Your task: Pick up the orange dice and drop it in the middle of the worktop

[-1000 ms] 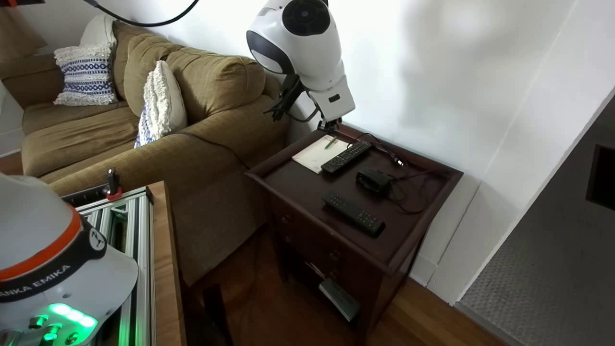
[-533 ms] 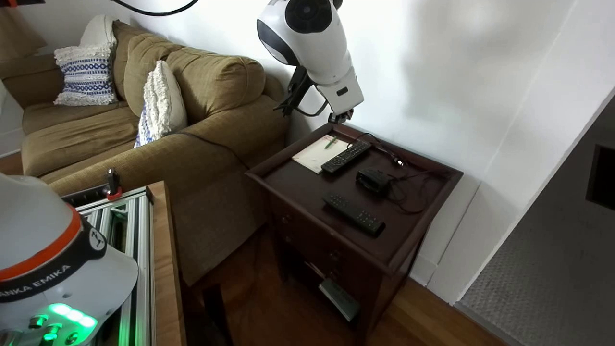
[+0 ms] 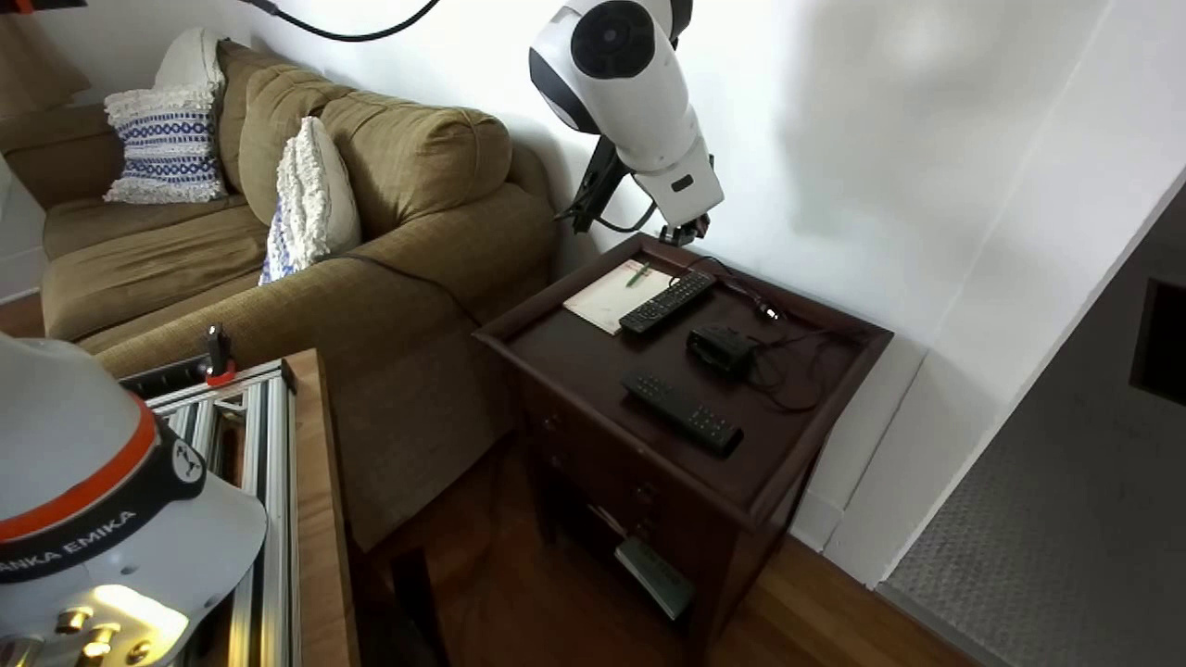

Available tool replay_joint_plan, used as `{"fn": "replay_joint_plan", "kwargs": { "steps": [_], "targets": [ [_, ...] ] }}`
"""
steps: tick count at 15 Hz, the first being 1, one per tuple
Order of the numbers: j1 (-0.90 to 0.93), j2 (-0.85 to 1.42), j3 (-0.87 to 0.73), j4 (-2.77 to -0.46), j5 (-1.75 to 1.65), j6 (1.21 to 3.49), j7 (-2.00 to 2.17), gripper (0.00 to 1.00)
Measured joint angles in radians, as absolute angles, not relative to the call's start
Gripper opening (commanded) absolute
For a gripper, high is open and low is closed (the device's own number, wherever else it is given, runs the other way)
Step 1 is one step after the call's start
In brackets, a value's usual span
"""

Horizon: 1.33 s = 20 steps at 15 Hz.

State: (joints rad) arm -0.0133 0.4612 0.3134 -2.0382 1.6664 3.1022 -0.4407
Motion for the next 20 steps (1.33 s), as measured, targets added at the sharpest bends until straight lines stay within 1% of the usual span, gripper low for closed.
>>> {"fn": "replay_joint_plan", "kwargs": {
  "steps": [2, 5, 7, 8, 17, 20],
  "targets": [
    [-0.012, 0.480, 0.312, -2.014, 1.679, 3.117, -0.455, 0.57],
    [-0.012, 0.497, 0.312, -1.992, 1.688, 3.119, -0.466, 0.81],
    [-0.012, 0.504, 0.312, -1.987, 1.691, 3.119, -0.471, 0.95],
    [-0.012, 0.506, 0.311, -1.986, 1.691, 3.120, -0.472, 1.00],
    [0.008, 0.512, 0.313, -2.010, 1.665, 3.137, -0.481, 1.00],
    [0.020, 0.479, 0.316, -2.094, 1.542, 3.164, -0.450, 1.00]
  ]
}}
